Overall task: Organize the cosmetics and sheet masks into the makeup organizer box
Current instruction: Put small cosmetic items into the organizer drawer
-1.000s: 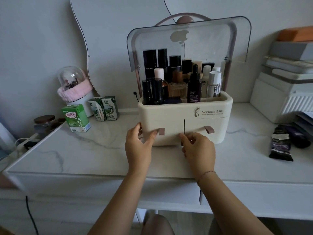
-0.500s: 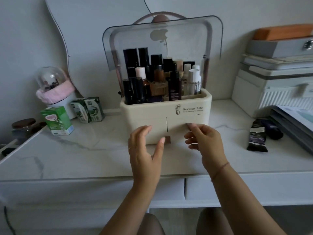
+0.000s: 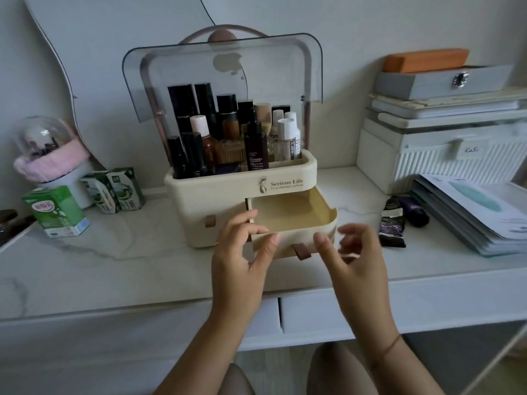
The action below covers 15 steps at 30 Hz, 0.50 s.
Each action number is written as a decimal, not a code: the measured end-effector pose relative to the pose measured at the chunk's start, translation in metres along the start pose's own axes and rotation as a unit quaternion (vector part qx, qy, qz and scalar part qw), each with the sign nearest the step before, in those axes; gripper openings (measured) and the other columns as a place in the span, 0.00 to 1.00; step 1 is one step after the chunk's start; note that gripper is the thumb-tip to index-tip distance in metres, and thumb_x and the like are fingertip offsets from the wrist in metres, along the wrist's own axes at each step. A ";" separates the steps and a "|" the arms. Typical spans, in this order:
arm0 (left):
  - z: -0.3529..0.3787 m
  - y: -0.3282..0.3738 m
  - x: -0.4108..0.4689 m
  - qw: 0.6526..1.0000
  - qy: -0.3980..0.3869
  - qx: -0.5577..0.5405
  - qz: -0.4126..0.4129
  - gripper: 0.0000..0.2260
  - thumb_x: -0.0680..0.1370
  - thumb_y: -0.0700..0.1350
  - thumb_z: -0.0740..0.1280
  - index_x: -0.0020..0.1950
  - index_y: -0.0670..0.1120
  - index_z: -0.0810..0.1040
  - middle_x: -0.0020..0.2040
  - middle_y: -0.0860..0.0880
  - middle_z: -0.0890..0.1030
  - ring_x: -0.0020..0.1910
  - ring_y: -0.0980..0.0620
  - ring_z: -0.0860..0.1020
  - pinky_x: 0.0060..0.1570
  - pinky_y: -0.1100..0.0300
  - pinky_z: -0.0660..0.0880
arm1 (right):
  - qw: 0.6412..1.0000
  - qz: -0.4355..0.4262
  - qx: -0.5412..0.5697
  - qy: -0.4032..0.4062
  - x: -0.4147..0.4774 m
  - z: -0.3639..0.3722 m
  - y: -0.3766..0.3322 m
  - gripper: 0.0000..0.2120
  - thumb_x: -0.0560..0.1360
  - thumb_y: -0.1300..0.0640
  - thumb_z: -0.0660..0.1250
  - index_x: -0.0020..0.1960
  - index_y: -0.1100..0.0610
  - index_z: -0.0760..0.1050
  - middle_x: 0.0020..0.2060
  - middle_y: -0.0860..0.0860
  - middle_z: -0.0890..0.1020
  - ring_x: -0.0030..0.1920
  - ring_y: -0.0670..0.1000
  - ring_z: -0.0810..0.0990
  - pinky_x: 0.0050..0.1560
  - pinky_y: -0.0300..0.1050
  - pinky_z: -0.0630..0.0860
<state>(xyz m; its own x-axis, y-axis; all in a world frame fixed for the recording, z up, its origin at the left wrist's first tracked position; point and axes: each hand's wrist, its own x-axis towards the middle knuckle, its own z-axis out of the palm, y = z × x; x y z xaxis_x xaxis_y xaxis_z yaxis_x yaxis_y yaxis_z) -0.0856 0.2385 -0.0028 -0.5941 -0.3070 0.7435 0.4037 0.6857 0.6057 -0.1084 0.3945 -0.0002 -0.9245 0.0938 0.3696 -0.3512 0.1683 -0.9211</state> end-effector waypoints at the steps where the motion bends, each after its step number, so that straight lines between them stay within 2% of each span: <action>1: 0.000 0.000 0.000 1.000 0.005 0.000 -0.001 0.09 0.74 0.50 0.68 0.45 0.44 0.79 0.59 0.50 0.79 0.59 0.52 0.77 0.54 0.61 0.75 | 1.000 0.011 0.008 -0.015 0.005 -0.001 0.001 0.28 0.64 0.36 0.66 0.58 0.50 0.71 0.49 0.47 0.76 0.50 0.46 0.76 0.50 0.39 0.74; 3: -0.002 0.000 0.000 1.000 0.013 -0.003 -0.002 0.09 0.73 0.49 0.69 0.44 0.44 0.79 0.58 0.50 0.79 0.57 0.53 0.77 0.52 0.59 0.75 | 0.996 0.022 0.050 -0.074 0.012 0.001 0.002 0.31 0.64 0.39 0.67 0.63 0.48 0.67 0.56 0.47 0.76 0.56 0.46 0.77 0.54 0.37 0.75; 6: -0.005 -0.002 -0.001 1.000 0.024 -0.014 0.003 0.10 0.74 0.51 0.69 0.44 0.44 0.78 0.57 0.52 0.79 0.57 0.56 0.77 0.52 0.60 0.76 | 0.993 -0.006 0.066 -0.096 0.013 0.002 0.004 0.24 0.65 0.41 0.69 0.59 0.43 0.68 0.53 0.41 0.77 0.48 0.42 0.81 0.42 0.31 0.76; 9: -0.008 -0.005 -0.005 0.999 0.017 -0.033 -0.004 0.12 0.74 0.54 0.69 0.45 0.45 0.77 0.58 0.53 0.79 0.58 0.58 0.77 0.53 0.62 0.75 | 0.995 -0.019 0.049 -0.087 0.013 -0.006 0.013 0.23 0.68 0.37 0.63 0.59 0.48 0.71 0.51 0.44 0.79 0.47 0.42 0.81 0.42 0.32 0.76; 11: -0.008 -0.007 -0.008 0.999 0.007 -0.050 -0.012 0.14 0.74 0.54 0.68 0.49 0.45 0.77 0.60 0.52 0.78 0.61 0.55 0.76 0.56 0.59 0.76 | 0.999 -0.031 -0.028 -0.003 0.024 -0.021 0.023 0.23 0.72 0.40 0.63 0.60 0.53 0.73 0.52 0.48 0.79 0.51 0.47 0.79 0.50 0.38 0.76; 13: -0.007 -0.008 -0.011 0.997 0.000 -0.072 -0.030 0.19 0.73 0.55 0.69 0.58 0.45 0.76 0.64 0.52 0.75 0.63 0.53 0.75 0.57 0.53 0.77 | 0.978 -0.025 -0.180 0.106 0.044 -0.040 0.039 0.22 0.72 0.45 0.68 0.61 0.56 0.72 0.56 0.53 0.76 0.56 0.54 0.74 0.60 0.52 0.72; 15: -0.005 -0.010 -0.013 0.995 -0.002 -0.087 -0.050 0.23 0.73 0.56 0.69 0.65 0.47 0.73 0.66 0.52 0.73 0.65 0.51 0.73 0.59 0.48 0.76 | 0.946 0.035 -0.299 0.117 0.062 -0.054 0.050 0.28 0.70 0.45 0.71 0.65 0.56 0.69 0.61 0.58 0.72 0.62 0.60 0.70 0.64 0.57 0.65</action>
<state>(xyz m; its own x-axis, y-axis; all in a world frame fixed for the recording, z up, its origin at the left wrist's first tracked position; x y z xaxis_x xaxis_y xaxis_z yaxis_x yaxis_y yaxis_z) -0.0782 0.2320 -0.0167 -0.6402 -0.3657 0.6756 0.4560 0.5269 0.7173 -0.1754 0.4622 -0.0170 -0.8600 0.3277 0.3913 -0.0788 0.6722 -0.7362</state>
